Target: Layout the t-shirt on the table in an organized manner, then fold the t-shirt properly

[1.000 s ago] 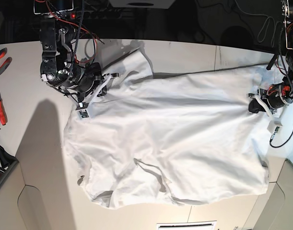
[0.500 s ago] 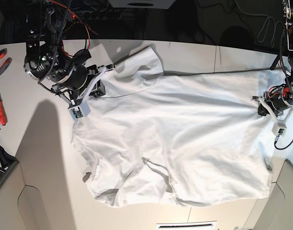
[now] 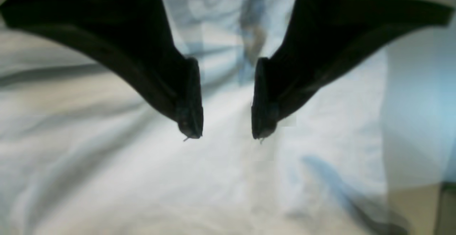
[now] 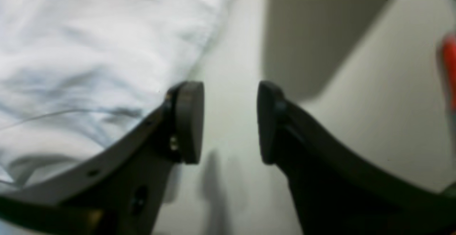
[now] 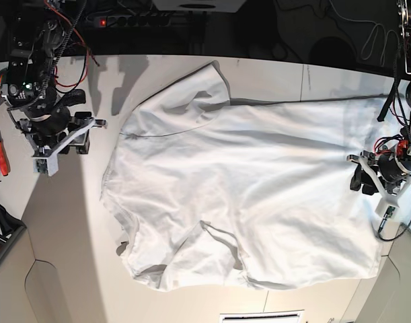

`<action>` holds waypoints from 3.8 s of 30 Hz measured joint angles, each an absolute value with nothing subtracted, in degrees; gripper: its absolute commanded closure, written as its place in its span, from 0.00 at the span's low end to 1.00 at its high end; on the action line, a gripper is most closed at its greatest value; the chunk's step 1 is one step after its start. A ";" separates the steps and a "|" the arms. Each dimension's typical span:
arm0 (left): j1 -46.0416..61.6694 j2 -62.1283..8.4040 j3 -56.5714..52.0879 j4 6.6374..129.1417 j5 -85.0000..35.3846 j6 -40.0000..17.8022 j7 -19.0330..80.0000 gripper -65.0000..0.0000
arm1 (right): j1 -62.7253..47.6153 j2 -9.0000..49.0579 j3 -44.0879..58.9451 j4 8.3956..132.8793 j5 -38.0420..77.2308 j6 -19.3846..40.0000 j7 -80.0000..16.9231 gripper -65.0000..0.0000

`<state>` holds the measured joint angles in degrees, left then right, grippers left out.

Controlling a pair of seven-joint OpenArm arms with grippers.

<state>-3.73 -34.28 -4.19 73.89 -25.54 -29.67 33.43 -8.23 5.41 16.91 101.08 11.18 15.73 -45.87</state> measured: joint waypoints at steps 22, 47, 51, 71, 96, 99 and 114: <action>-3.46 -34.00 -6.57 75.53 -25.58 -27.70 33.45 0.59 | 0.01 2.04 21.23 70.13 43.03 31.18 -56.31 1.00; 13.04 -29.87 -42.81 61.41 -53.76 -34.81 48.69 0.51 | -6.85 2.04 21.23 95.68 36.42 30.61 -63.29 1.00; 15.18 -29.39 -42.72 60.69 -53.19 -35.66 48.60 0.51 | -9.52 2.04 21.23 95.68 36.36 30.63 -63.35 1.00; 16.99 -29.54 -42.81 60.69 -41.32 -30.55 36.51 0.51 | -10.76 2.04 21.23 95.68 36.18 30.61 -63.02 1.00; 16.97 -26.00 -48.03 60.73 -53.98 -38.41 42.98 1.00 | -11.60 2.55 21.19 98.13 36.38 30.63 -63.75 1.00; 16.97 -26.04 -53.10 60.73 -54.13 -39.55 44.16 1.00 | -13.52 3.03 21.15 101.54 36.67 30.59 -63.72 1.00; 17.30 -27.20 -56.01 60.73 -60.69 -39.72 52.73 1.00 | -28.73 3.18 21.10 113.86 36.93 30.52 -63.77 1.00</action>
